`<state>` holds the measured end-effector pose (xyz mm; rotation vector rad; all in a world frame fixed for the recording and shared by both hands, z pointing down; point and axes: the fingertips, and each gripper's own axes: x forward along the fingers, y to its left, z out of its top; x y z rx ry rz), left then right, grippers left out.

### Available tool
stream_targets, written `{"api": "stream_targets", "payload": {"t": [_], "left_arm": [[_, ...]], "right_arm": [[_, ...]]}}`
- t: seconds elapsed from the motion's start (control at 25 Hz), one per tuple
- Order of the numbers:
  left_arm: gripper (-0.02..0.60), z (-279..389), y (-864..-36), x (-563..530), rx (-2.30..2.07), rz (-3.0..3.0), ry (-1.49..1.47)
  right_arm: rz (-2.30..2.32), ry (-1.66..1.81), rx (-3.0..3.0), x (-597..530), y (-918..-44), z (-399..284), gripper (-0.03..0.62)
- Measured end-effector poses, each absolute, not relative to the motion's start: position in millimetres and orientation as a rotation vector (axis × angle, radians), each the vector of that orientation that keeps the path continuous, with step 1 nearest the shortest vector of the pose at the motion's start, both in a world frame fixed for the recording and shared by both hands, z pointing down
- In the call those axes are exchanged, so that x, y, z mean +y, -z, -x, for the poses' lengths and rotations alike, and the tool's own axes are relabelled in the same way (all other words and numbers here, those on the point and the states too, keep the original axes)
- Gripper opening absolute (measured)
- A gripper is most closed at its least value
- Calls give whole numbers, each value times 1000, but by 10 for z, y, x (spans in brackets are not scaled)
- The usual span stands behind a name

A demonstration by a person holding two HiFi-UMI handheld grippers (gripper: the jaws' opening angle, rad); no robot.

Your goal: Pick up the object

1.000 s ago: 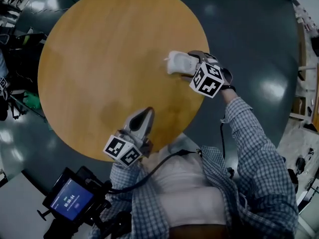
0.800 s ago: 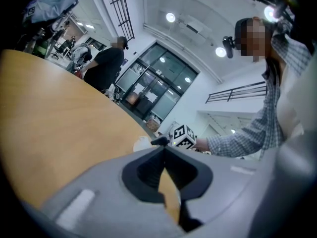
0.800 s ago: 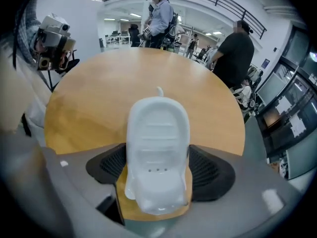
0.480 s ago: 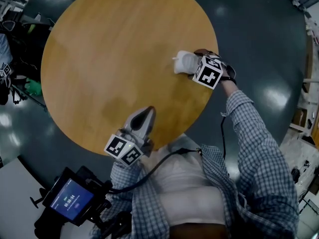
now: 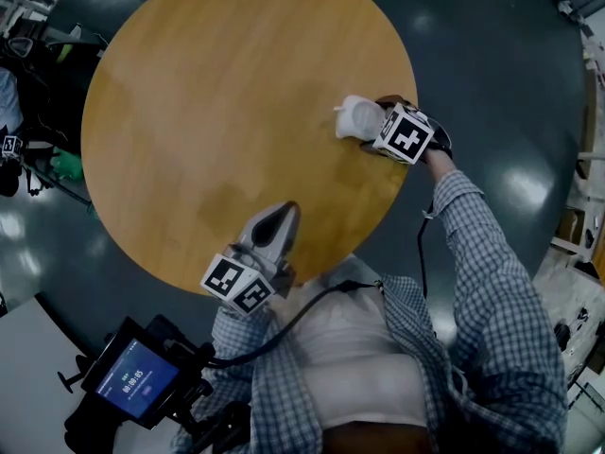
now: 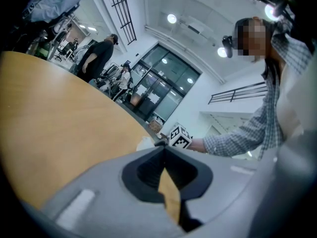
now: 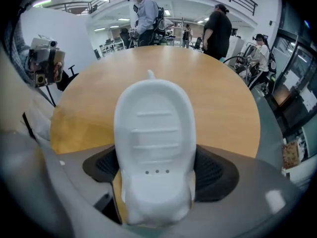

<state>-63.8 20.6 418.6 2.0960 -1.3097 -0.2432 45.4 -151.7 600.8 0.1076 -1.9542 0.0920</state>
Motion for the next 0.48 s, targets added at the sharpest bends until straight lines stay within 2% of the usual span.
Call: {"api": "stream_targets", "payload": {"t": [0.48], "left_arm": [[-2, 572, -4169, 138, -1250, -2158, 244]], "right_arm": [[-367, -370, -2248, -1428, -5575, -457, 448]]}}
